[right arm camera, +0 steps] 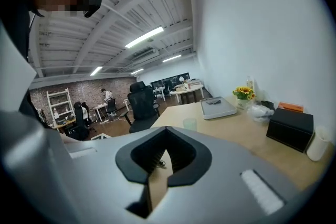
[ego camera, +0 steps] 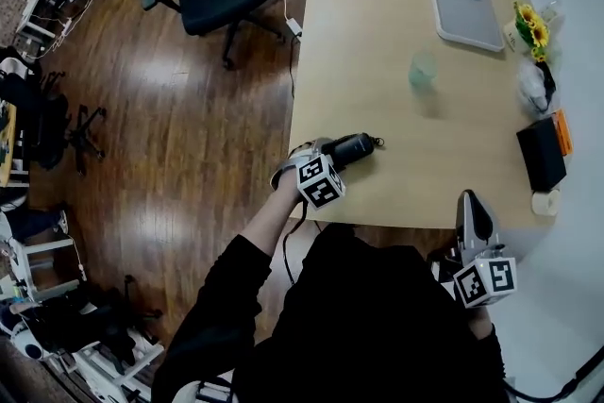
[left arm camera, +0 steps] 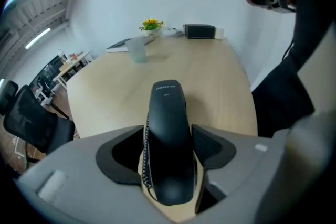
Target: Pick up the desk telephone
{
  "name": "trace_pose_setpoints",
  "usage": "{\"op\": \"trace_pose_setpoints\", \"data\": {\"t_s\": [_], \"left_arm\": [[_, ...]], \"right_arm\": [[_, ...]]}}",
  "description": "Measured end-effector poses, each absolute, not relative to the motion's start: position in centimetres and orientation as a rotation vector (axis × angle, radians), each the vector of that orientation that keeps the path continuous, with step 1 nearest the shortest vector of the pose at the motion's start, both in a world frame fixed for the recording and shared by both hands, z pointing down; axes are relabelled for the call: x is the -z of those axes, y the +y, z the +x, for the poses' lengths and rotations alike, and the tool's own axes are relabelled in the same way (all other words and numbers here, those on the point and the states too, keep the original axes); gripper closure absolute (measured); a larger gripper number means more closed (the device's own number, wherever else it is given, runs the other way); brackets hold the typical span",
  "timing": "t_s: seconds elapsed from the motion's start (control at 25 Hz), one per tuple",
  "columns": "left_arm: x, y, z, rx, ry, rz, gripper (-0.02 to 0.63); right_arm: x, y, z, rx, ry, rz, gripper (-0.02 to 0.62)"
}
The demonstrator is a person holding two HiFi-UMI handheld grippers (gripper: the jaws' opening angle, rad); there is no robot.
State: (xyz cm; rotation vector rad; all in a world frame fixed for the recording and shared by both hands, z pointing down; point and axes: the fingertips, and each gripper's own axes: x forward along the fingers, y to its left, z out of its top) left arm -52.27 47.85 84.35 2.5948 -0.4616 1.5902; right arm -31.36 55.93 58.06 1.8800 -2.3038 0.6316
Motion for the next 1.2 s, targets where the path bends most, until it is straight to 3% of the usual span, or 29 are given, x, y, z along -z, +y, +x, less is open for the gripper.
{"op": "trace_pose_setpoints", "data": {"t_s": [0.56, 0.76, 1.2], "left_arm": [[-87.4, 48.3, -50.2, -1.607, -0.298, 2.369, 0.348], [-86.6, 47.7, -51.4, -1.490, -0.539, 2.283, 0.347], [-67.5, 44.9, -50.5, -0.759, -1.221, 2.387, 0.345]], "right_arm": [[-58.3, 47.7, -29.4, -0.658, -2.438, 1.752, 0.595], [-58.7, 46.9, -28.0, -0.694, -2.464, 1.738, 0.595], [-57.9, 44.9, -26.5, -0.676, -2.517, 1.750, 0.595]]}}
